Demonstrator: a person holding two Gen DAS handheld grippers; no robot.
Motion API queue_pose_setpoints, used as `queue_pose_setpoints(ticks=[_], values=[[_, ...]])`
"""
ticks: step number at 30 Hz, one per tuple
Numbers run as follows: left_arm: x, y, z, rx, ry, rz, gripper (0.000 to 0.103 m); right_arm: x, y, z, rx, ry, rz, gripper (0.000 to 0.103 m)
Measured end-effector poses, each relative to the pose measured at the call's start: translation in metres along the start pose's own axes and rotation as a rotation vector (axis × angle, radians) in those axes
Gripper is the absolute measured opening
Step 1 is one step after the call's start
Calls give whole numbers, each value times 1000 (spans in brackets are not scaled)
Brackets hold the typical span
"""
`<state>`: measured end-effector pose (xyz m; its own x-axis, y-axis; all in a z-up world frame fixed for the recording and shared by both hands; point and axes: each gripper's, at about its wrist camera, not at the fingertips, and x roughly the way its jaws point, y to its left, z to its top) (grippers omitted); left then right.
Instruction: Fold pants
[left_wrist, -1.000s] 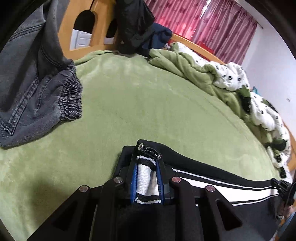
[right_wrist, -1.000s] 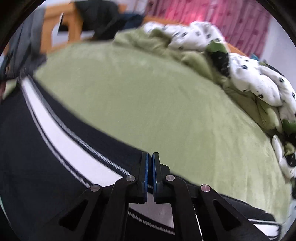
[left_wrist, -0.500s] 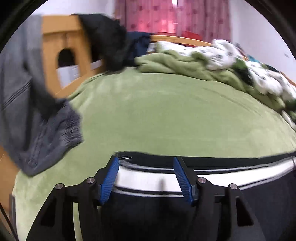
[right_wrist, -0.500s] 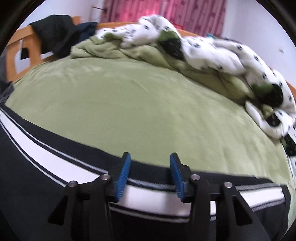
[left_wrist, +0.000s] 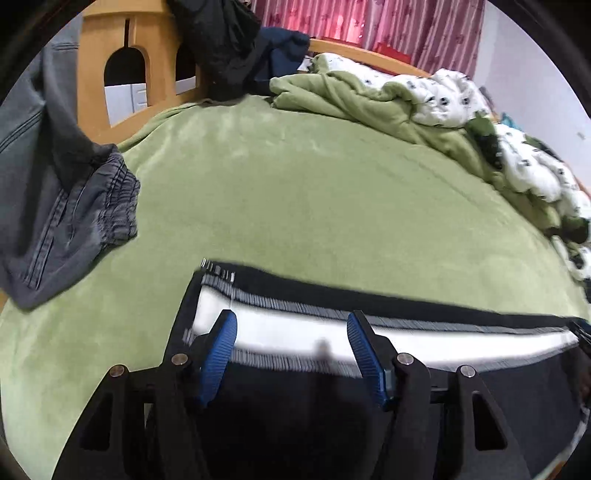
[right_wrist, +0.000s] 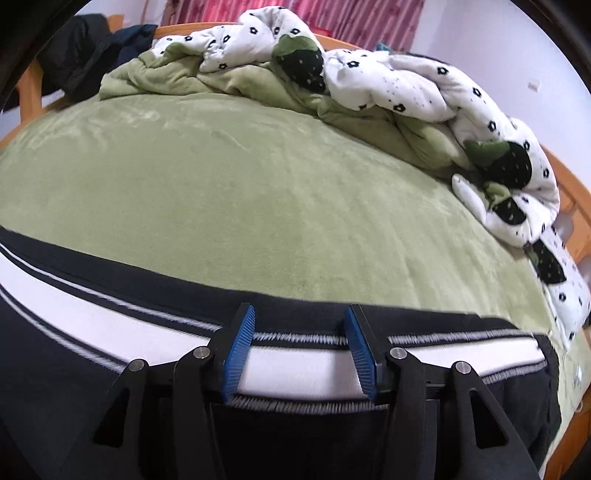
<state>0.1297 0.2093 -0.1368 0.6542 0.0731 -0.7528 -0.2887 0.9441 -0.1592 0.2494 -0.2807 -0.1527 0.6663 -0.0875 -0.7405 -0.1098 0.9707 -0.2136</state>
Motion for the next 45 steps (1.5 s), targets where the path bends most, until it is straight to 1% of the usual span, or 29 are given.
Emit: queue_pose_setpoints(ticks=[1, 3, 5, 6, 7, 9, 10, 12, 13, 15, 17, 19, 20, 22, 24, 25, 27, 28, 29, 30, 32, 33, 35, 36, 39, 41, 42, 43, 45], values=[[-13, 2, -10, -13, 4, -39, 60, -12, 3, 1, 15, 8, 23, 50], [-32, 7, -25, -45, 18, -93, 60, -34, 10, 0, 33, 3, 48, 50], [-49, 14, -46, -59, 51, -167, 60, -61, 18, -1, 54, -36, 51, 50], [-55, 15, -55, -66, 60, -185, 60, -78, 23, -2, 75, -59, 61, 50], [-66, 19, -71, -79, 66, -202, 60, -90, 27, -2, 95, -65, 79, 50], [-77, 26, -93, -115, 63, -229, 60, -112, 36, -2, 142, -59, 171, 50], [-82, 33, -106, -143, 62, -255, 60, -122, 41, -3, 167, -49, 221, 50], [-85, 47, -132, -227, 64, -310, 60, -136, 52, -4, 182, -29, 290, 50], [-80, 57, -148, -288, 74, -357, 60, -141, 57, -5, 184, -23, 314, 50], [-72, 63, -165, -345, 80, -429, 59, -154, 69, -8, 180, -13, 346, 50], [-67, 65, -176, -372, 40, -411, 58, -162, 77, -12, 176, -20, 352, 50], [-63, 71, -175, -423, 4, -421, 58, -171, 84, -18, 159, -26, 342, 50], [-60, 75, -172, -465, -6, -428, 58, -174, 86, -22, 158, -25, 334, 50], [-52, 80, -163, -513, -11, -425, 58, -175, 85, -25, 158, -5, 325, 50], [-42, 85, -153, -550, -29, -397, 53, -178, 74, -29, 206, -12, 306, 50], [-38, 87, -151, -561, -35, -386, 48, -180, 71, -31, 220, -13, 299, 50], [-31, 93, -147, -590, -49, -347, 31, -179, 63, -37, 239, 8, 271, 50], [-29, 98, -145, -604, -56, -312, 11, -178, 59, -38, 242, 16, 258, 50], [-30, 106, -144, -623, -76, -304, 8, -178, 54, -42, 243, 29, 229, 50], [-36, 116, -144, -648, -118, -339, 8, -179, 50, -45, 241, 34, 205, 50], [-47, 124, -144, -645, -159, -284, 8, -186, 42, -52, 228, 40, 145, 50], [-47, 124, -143, -626, -157, -285, 8, -191, 37, -57, 221, 39, 118, 50], [-37, 125, -141, -604, -111, -285, 10, -197, 29, -67, 214, 38, 84, 50], [-34, 126, -141, -596, -103, -283, 11, -199, 26, -72, 203, 44, 65, 50], [-27, 129, -137, -594, -101, -316, 17, -202, 20, -86, 172, 51, 16, 50], [-24, 128, -131, -606, -93, -307, 23, -202, 14, -93, 184, 47, 18, 50], [-24, 127, -129, -607, -94, -301, 23, -199, 11, -96, 203, 49, 31, 50], [-22, 122, -125, -603, -89, -274, 23, -195, 9, -97, 220, 53, 43, 50], [-22, 121, -122, -596, -88, -245, 23, -181, 6, -97, 257, 67, 74, 50]])
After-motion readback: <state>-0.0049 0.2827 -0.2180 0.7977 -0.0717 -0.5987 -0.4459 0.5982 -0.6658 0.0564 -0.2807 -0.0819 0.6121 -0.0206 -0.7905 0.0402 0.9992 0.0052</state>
